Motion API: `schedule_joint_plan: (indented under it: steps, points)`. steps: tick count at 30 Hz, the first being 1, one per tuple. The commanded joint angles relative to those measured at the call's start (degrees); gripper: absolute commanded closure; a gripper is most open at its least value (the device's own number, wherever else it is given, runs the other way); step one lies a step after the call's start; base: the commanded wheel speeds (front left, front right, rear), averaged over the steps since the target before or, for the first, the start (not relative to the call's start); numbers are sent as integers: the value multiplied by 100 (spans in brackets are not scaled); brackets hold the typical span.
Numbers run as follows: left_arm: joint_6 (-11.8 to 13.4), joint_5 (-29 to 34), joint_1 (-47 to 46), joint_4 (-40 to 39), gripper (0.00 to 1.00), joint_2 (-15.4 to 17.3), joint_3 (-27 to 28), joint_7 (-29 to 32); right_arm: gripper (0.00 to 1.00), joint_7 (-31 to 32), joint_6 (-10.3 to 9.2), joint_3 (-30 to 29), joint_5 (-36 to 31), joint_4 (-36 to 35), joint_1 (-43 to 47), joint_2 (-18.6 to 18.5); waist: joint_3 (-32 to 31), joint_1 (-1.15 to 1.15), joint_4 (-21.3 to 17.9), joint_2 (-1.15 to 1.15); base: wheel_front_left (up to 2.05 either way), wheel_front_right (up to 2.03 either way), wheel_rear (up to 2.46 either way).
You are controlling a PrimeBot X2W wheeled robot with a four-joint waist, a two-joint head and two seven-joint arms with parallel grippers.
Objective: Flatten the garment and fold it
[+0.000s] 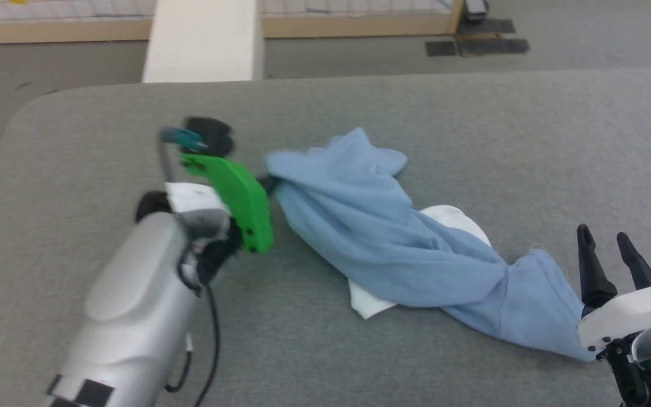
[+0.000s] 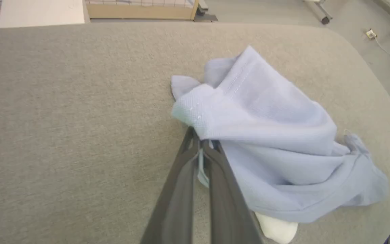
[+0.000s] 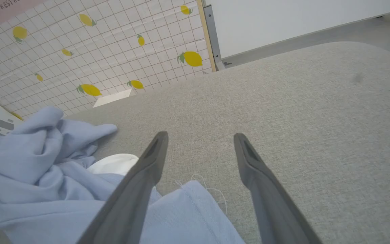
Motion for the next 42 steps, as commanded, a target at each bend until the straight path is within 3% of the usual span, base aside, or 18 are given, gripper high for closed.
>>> schedule_joint_plan:
  steps: [1, 9, 13, 16, 21, 22, 23, 27, 32, 38, 42]
  points:
    - [128, -116, 83, -119, 100, 148, 183, -130, 0, 46, -9, 9, -47, 14, -13, 4, -275, 0, 403, 20, 0, 0, 0]
    - [1003, -665, 1541, -649, 100, 874, 1298, -388, 0, 139, -9, 187, -75, 68, -90, 4, -437, 0, 813, 20, 0, 0, 0]
    - [1393, -958, 2616, -785, 100, 1013, 1668, -372, 0, 128, -9, 276, -60, 144, -143, 4, -434, 0, 833, 20, 0, 0, 0]
    - [1525, -1165, 3352, -917, 100, 944, 1729, -271, 0, 103, -9, 320, -65, 206, -152, 4, -415, 0, 817, 20, 0, 0, 0]
    - [1406, -1427, 3768, -1162, 100, 767, 1761, -267, 0, 73, -9, 302, -61, 300, -148, 4, -415, 0, 823, 20, 0, 0, 0]
    - [1340, -1442, 3737, -1246, 31, 760, 1788, -332, 0, 75, -9, 297, -71, 319, -141, 4, -435, 0, 833, 20, 0, 0, 0]
    - [1276, -1484, 3689, -1335, 0, 738, 1838, -401, 0, 79, -9, 295, -78, 332, -134, 4, -451, 0, 838, 20, 0, 0, 0]
    - [1060, -1434, 3409, -1821, 0, 770, 2092, -904, 0, 76, -9, 310, -80, 379, -110, 4, -546, 0, 815, 20, 0, 0, 0]
    - [826, -635, 3224, -2328, 0, 1063, 2173, -1944, 0, 61, -9, 354, -53, 416, -67, 4, -649, 0, 697, 20, 0, 0, 0]
    - [580, 514, 3278, -2355, 0, 1181, 1866, -3319, 0, 175, -9, 333, -99, 433, 85, 4, -666, 0, 564, 20, 0, 0, 0]
    - [521, 982, 3366, -2181, 0, 1098, 1616, -3753, 0, 510, -9, 333, -282, 419, 201, 4, -629, 0, 518, 20, 0, 0, 0]
